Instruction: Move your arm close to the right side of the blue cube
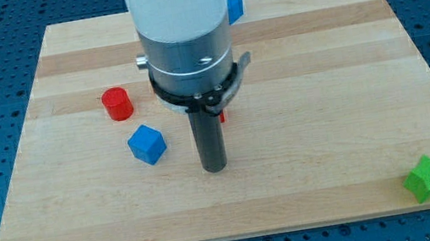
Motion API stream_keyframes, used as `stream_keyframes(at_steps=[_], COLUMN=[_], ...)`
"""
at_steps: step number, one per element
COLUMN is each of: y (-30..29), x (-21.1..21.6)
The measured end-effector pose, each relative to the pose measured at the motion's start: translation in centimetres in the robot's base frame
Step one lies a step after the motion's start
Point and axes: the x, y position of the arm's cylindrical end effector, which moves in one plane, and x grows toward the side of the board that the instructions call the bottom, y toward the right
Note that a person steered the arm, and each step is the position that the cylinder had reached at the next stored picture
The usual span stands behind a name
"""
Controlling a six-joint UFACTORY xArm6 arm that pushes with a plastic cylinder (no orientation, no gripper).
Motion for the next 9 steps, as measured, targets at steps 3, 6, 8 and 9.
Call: stream_keyframes(at_steps=[3, 6, 8, 9], y=[-0.5, -2.5, -4.2, -4.2], x=[0.0, 0.0, -0.2, -0.9])
